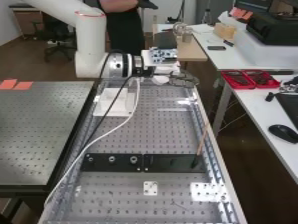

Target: Grab the drill bit and place it in the clear container

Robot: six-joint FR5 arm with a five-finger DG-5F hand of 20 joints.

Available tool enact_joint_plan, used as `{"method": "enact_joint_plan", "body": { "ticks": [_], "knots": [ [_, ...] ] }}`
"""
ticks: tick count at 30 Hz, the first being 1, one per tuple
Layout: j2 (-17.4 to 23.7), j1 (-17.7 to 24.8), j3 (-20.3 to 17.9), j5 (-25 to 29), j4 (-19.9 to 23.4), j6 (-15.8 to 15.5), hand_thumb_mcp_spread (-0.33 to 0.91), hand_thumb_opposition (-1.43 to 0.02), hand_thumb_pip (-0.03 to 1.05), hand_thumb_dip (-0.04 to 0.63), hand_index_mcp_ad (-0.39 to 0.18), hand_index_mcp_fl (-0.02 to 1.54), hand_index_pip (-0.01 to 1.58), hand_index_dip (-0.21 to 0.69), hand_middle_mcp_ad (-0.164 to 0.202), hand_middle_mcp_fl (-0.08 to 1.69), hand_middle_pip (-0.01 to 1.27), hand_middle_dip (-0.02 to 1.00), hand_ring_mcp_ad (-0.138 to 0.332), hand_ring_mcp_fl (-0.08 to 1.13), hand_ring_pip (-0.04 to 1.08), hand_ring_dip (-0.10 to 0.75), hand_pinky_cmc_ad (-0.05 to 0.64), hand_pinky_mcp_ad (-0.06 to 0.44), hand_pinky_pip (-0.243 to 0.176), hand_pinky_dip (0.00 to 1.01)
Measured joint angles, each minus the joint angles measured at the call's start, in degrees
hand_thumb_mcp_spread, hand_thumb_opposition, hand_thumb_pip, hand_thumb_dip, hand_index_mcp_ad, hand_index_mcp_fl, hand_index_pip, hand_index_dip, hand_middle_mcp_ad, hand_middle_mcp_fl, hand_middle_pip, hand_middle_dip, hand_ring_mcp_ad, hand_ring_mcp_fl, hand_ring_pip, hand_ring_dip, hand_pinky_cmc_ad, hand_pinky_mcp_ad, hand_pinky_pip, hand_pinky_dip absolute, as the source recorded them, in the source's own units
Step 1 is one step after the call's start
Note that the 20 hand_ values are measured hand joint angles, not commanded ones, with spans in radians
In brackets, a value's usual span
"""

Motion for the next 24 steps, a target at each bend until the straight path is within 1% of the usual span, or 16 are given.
{"method": "enact_joint_plan", "body": {
  "ticks": [3, 6, 11, 13, 14, 15, 16, 17, 18, 19, 20, 21, 22, 23, 24],
  "knots": [
    [0.18, -0.02, -0.12, 0.11, 0.21, 0.03, 0.53, -0.85, 0.56, 0.298, -0.138, 0.58, 0.14, 0.415, 0.033, 0.29, 0.12, 0.25, 0.101, 0.05, 0.11, 0.075, 0.344, 0.119, -0.026, 0.16],
    [0.61, -0.18, -0.46, 0.38, 0.63, -0.08, 0.48, -0.84, 0.56, 0.298, -0.138, 0.57, 0.13, 0.429, 0.033, 0.29, 0.12, 0.25, 0.098, 0.05, 0.11, 0.075, 0.344, 0.119, -0.026, 0.16],
    [2.11, -0.95, -1.43, 0.86, 1.22, -0.74, 0.49, -0.82, 0.56, 0.298, -0.138, 0.57, 0.1, 0.433, 0.033, 0.29, 0.12, 0.25, 0.106, 0.05, 0.11, 0.075, 0.347, 0.117, -0.026, 0.16],
    [3.95, -1.73, -2.46, 1.15, 1.65, -1.58, 0.47, -0.82, 0.56, 0.298, -0.138, 0.57, 0.1, 0.436, 0.037, 0.29, 0.12, 0.25, 0.113, 0.05, 0.11, 0.075, 0.351, 0.117, -0.03, 0.16],
    [4.3, -1.88, -2.65, 1.2, 1.74, -1.68, 0.45, -0.82, 0.55, 0.298, -0.134, 0.57, 0.09, 0.436, 0.037, 0.29, 0.12, 0.25, 0.113, 0.05, 0.11, 0.075, 0.335, 0.117, -0.03, 0.16],
    [5.55, -2.37, -3.31, 1.38, 2.06, -2.11, 0.44, -0.82, 0.54, 0.298, -0.122, 0.57, 0.07, 0.436, 0.033, 0.29, 0.12, 0.25, 0.113, 0.05, 0.11, 0.075, 0.333, 0.117, -0.03, 0.16],
    [6.96, -2.9, -4.0, 1.63, 2.41, -2.65, 0.43, -0.82, 0.53, 0.298, -0.119, 0.58, 0.07, 0.443, 0.037, 0.29, 0.12, 0.25, 0.113, 0.05, 0.11, 0.075, 0.312, 0.117, -0.026, 0.16],
    [7.93, -3.27, -4.45, 1.8, 2.63, -3.04, 0.42, -0.8, 0.51, 0.298, -0.113, 0.57, 0.06, 0.445, 0.033, 0.29, 0.12, 0.25, 0.113, 0.03, 0.11, 0.075, 0.316, 0.12, -0.026, 0.16],
    [9.19, -3.75, -5.04, 2.04, 2.91, -3.6, 0.42, -0.8, 0.5, 0.283, -0.106, 0.57, 0.05, 0.445, 0.033, 0.29, 0.12, 0.25, 0.113, 0.03, 0.11, 0.075, 0.302, 0.113, -0.03, 0.16],
    [9.61, -3.91, -5.23, 2.13, 2.99, -3.81, 0.39, -0.79, 0.5, 0.286, -0.105, 0.57, 0.05, 0.463, 0.033, 0.29, 0.12, 0.25, 0.113, 0.03, 0.11, 0.075, 0.302, 0.124, -0.03, 0.16],
    [10.99, -4.44, -5.83, 2.44, 3.25, -4.52, 0.39, -0.79, 0.5, 0.271, -0.105, 0.57, 0.05, 0.476, 0.033, 0.29, 0.12, 0.25, 0.113, 0.03, 0.11, 0.075, 0.302, 0.136, -0.03, 0.16],
    [12.49, -5.03, -6.42, 2.83, 3.37, -5.24, 0.37, -0.79, 0.5, 0.253, -0.105, 0.57, 0.05, 0.492, 0.033, 0.29, 0.12, 0.25, 0.117, 0.03, 0.11, 0.075, 0.302, 0.134, -0.03, 0.16],
    [13.74, -5.54, -6.89, 3.15, 3.37, -5.84, 0.36, -0.79, 0.5, 0.253, -0.105, 0.57, 0.06, 0.497, 0.033, 0.29, 0.12, 0.25, 0.117, 0.03, 0.11, 0.075, 0.302, 0.15, -0.028, 0.16],
    [14.6, -5.9, -7.19, 3.32, 3.33, -6.26, 0.36, -0.79, 0.49, 0.244, -0.103, 0.57, 0.06, 0.499, 0.037, 0.29, 0.12, 0.25, 0.113, 0.03, 0.11, 0.075, 0.302, 0.147, -0.031, 0.16],
    [15.84, -6.43, -7.6, 3.65, 3.17, -6.87, 0.36, -0.77, 0.48, 0.239, -0.101, 0.57, 0.04, 0.499, 0.035, 0.29, 0.12, 0.25, 0.113, 0.02, 0.11, 0.075, 0.302, 0.154, -0.031, 0.16]
  ]
}}
